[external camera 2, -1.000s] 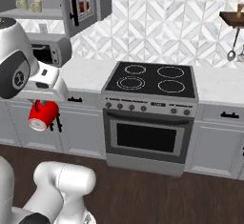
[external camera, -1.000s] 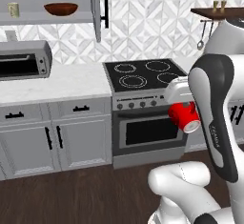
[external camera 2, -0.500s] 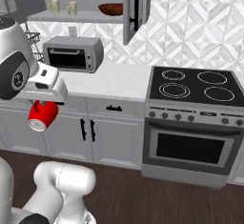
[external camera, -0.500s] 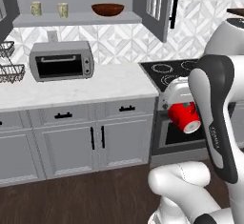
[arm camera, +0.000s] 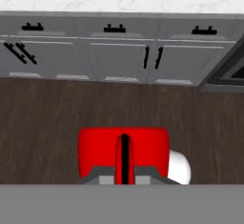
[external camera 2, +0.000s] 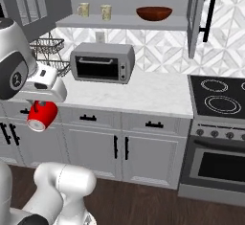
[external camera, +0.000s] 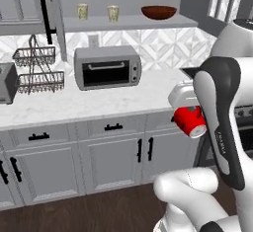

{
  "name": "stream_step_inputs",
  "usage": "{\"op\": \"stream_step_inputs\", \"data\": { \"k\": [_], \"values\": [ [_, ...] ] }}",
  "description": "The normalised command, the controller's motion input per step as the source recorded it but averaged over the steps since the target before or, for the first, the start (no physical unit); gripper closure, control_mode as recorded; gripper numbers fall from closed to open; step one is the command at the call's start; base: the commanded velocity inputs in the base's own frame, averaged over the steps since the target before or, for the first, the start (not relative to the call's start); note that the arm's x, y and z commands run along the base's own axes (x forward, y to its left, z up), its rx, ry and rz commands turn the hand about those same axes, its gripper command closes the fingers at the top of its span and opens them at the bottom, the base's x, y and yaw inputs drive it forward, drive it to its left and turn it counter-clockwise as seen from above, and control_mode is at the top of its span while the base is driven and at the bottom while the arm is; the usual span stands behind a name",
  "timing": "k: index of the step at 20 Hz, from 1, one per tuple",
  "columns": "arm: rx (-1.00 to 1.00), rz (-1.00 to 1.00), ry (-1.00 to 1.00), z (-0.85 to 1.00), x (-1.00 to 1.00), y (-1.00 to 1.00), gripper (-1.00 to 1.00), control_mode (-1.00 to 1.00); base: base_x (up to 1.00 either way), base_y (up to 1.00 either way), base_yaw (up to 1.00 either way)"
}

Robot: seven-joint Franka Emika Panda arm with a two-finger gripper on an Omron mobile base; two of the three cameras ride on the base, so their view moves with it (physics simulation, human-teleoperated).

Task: Gather all objects into one cabinet and sort the glasses and bowls to opposite sides.

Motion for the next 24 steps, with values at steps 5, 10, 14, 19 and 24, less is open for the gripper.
{"op": "stream_step_inputs", "data": {
  "k": [5, 10, 14, 19, 24],
  "values": [
    [0.0, 0.0, 0.0, 0.0, 0.0, 0.0, 1.0, 1.0, 0.65, 0.54, -0.11],
    [0.0, 0.0, 0.0, 0.0, 0.0, 0.0, 1.0, 1.0, 0.61, 0.33, -0.11],
    [0.0, 0.0, 0.0, 0.0, 0.0, 0.0, 1.0, 1.0, 0.6, 0.12, -0.07],
    [0.0, 0.0, 0.0, 0.0, 0.0, 0.0, 1.0, 1.0, 0.6, 0.0, -0.01],
    [0.0, 0.0, 0.0, 0.0, 0.0, 0.0, 1.0, 1.0, 0.49, 0.0, 0.0]
  ]
}}
